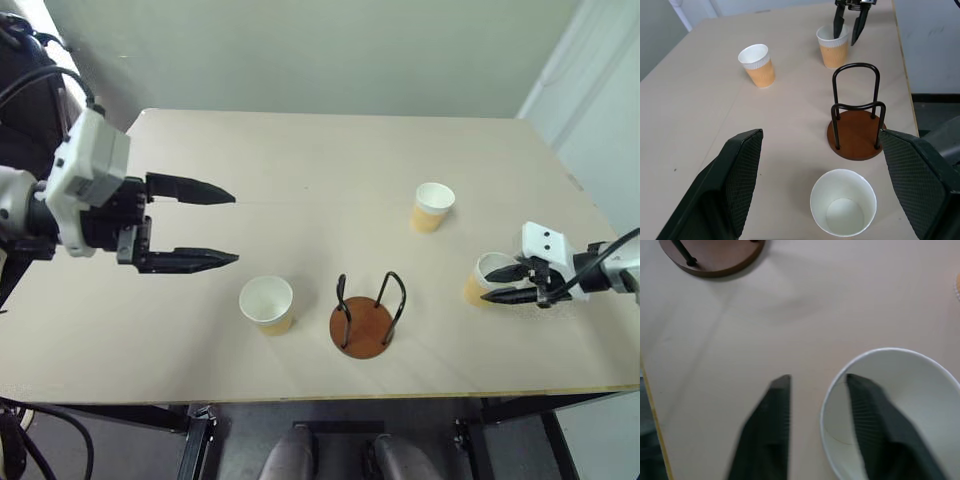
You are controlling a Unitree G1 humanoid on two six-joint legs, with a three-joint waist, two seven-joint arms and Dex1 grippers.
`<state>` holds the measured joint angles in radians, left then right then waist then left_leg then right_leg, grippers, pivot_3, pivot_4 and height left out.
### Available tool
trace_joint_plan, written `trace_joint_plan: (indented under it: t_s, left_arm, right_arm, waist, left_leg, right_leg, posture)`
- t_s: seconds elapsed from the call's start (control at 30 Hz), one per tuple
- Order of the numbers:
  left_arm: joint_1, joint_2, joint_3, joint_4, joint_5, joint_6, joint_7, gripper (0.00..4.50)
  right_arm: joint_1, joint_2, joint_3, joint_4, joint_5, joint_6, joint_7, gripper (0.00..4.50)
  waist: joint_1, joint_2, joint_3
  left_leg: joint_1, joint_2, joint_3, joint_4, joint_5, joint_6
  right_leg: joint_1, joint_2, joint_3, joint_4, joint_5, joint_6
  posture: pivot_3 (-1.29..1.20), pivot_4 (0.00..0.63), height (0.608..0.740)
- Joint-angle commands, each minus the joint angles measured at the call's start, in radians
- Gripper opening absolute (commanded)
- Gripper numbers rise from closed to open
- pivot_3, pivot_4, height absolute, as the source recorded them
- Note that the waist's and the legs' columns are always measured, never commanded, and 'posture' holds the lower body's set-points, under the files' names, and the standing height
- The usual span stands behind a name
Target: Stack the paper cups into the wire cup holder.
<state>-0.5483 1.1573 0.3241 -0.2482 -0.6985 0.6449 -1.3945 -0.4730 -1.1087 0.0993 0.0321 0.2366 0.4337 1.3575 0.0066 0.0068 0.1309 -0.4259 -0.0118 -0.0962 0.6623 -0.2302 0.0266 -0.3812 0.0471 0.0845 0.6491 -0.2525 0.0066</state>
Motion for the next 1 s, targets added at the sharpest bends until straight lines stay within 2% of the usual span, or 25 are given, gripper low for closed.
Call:
trace_joint_plan:
  t_s: [0.03, 0.07, 0.27, 0.43, 0.57, 0.7, 0.83, 1.0]
  left_arm:
    - [-0.001, 0.027, 0.047, -0.027, -0.030, 0.006, 0.016, 3.99]
    - [0.001, 0.029, 0.048, -0.028, -0.034, 0.006, 0.019, 3.99]
    - [0.016, 0.035, 0.051, -0.031, -0.040, 0.001, 0.031, 3.99]
    - [0.020, 0.039, 0.047, -0.026, -0.034, -0.009, 0.034, 3.99]
    - [0.018, 0.039, 0.040, -0.020, -0.029, -0.018, 0.035, 3.99]
    - [0.014, 0.036, 0.031, -0.018, -0.031, -0.023, 0.037, 3.99]
    - [0.016, 0.036, 0.028, -0.020, -0.034, -0.023, 0.036, 3.99]
    - [0.035, 0.040, 0.040, -0.035, -0.038, -0.015, 0.039, 3.99]
  right_arm:
    - [-0.018, -0.004, -0.004, 0.003, -0.019, -0.025, 0.009, 0.27]
    - [-0.019, -0.004, -0.002, 0.005, -0.023, -0.030, 0.010, 0.02]
    - [-0.023, -0.033, -0.022, -0.006, -0.034, -0.052, 0.033, 0.02]
    - [-0.155, -0.041, -0.148, -0.098, 0.162, 0.045, 0.109, 0.02]
    - [-0.334, -0.001, -0.193, -0.175, 0.329, 0.143, 0.125, 0.02]
    - [-0.412, 0.039, -0.145, -0.248, 0.382, 0.178, 0.131, 0.02]
    - [-0.479, 0.157, -0.048, -0.330, 0.415, 0.204, 0.116, 0.02]
    - [-0.449, 0.227, 0.035, -0.363, 0.381, 0.191, 0.107, 0.02]
  waist:
    - [0.000, 0.000, 0.000]
    - [0.000, 0.000, 0.000]
    - [0.000, 0.000, 0.000]
    - [-0.003, 0.002, 0.001]
    - [-0.006, 0.002, 0.001]
    - [-0.004, -0.003, -0.002]
    - [-0.009, -0.001, 0.000]
    - [-0.009, -0.001, -0.001]
  left_leg:
    - [0.000, 0.000, 0.000, 0.000, 0.000, 0.000]
    - [0.000, 0.000, 0.000, 0.000, 0.000, 0.000]
    - [0.000, 0.001, 0.000, 0.000, 0.000, -0.001]
    - [-0.001, 0.001, 0.000, 0.000, 0.000, -0.002]
    - [-0.001, 0.001, 0.000, -0.003, 0.002, -0.005]
    - [0.000, 0.004, 0.000, -0.008, 0.004, -0.008]
    - [0.000, 0.004, 0.000, -0.009, 0.006, -0.010]
    - [0.000, 0.005, 0.000, -0.012, 0.008, -0.011]
  right_leg:
    - [0.000, 0.000, 0.000, 0.000, 0.000, 0.000]
    - [0.000, 0.000, 0.000, 0.000, 0.000, 0.000]
    - [0.000, 0.000, 0.000, 0.000, 0.000, -0.001]
    - [-0.001, 0.000, 0.000, 0.001, -0.001, -0.002]
    - [-0.004, 0.001, 0.000, 0.002, -0.002, -0.004]
    - [-0.005, 0.002, -0.002, 0.002, -0.004, -0.008]
    - [-0.007, 0.002, -0.002, 0.004, -0.005, -0.008]
    - [-0.010, 0.003, -0.002, 0.008, -0.006, -0.010]
  posture:
    - [0.00, 0.150, 0.740]
    - [0.00, 0.150, 0.740]
    - [0.00, 0.150, 0.740]
    - [0.00, 0.150, 0.740]
    - [0.00, 0.150, 0.740]
    - [0.00, 0.150, 0.740]
    - [0.00, 0.150, 0.740]
    - [0.00, 0.150, 0.740]
